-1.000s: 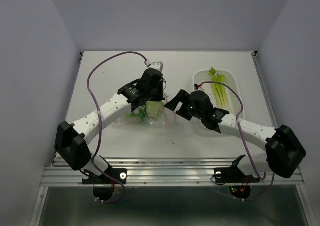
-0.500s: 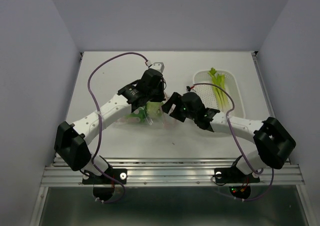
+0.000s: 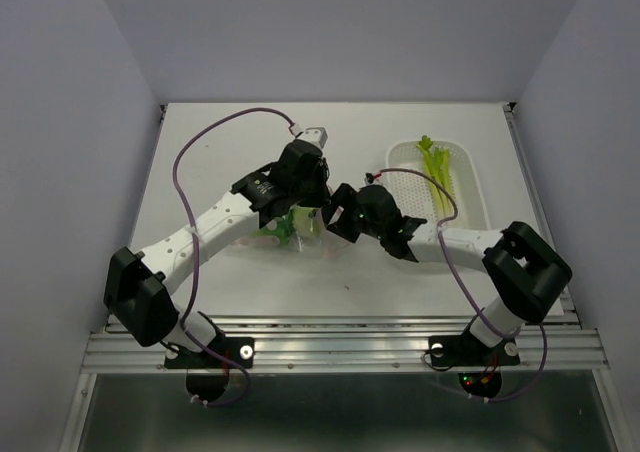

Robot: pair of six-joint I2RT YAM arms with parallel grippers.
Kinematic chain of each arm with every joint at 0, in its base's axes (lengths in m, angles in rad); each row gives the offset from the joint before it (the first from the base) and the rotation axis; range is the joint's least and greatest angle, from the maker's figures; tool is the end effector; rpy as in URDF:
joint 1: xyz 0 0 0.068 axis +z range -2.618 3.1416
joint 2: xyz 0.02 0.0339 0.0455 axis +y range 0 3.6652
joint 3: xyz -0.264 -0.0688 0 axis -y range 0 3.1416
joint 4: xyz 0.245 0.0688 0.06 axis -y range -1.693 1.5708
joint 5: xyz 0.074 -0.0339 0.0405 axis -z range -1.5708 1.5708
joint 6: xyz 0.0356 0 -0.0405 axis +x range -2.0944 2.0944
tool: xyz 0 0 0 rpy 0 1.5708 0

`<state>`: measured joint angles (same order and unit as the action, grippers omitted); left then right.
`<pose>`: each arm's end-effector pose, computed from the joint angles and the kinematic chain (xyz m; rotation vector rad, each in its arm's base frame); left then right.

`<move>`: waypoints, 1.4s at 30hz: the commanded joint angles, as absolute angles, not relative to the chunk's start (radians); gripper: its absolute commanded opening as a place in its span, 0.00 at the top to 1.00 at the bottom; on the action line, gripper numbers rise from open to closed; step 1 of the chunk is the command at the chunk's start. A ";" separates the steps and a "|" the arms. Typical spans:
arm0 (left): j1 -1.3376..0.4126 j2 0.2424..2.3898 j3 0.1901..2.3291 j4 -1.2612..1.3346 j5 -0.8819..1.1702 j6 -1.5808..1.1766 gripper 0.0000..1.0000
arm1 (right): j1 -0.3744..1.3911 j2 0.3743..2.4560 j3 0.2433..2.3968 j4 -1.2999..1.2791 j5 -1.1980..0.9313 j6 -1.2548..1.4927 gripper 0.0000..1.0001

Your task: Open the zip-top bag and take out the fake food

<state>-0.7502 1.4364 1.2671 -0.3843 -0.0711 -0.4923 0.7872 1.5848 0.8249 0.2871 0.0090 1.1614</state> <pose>0.2427 -0.2227 0.3354 0.2390 2.1815 -0.6485 0.2404 0.2408 0.2023 0.4281 2.2278 1.1423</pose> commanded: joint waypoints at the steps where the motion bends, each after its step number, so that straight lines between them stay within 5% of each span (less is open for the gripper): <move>1: -0.750 1.397 1.247 -0.328 -0.040 -0.511 1.00 | 0.795 1.611 0.854 0.400 0.008 1.203 0.20; 12: -0.761 1.379 1.233 -0.310 -0.023 -0.509 1.00 | 0.795 1.677 0.862 0.391 0.075 1.230 0.02; 20: -0.778 1.388 1.233 -0.293 0.029 -0.500 1.00 | 0.795 1.750 0.920 0.405 0.121 1.215 0.00; 28: -0.784 1.408 1.232 -0.296 0.043 -0.482 1.00 | 0.795 1.824 0.848 0.860 0.015 1.141 0.00; 42: -0.785 1.439 1.238 -0.295 0.084 -0.476 1.00 | 0.795 1.878 0.822 1.011 0.069 1.118 0.00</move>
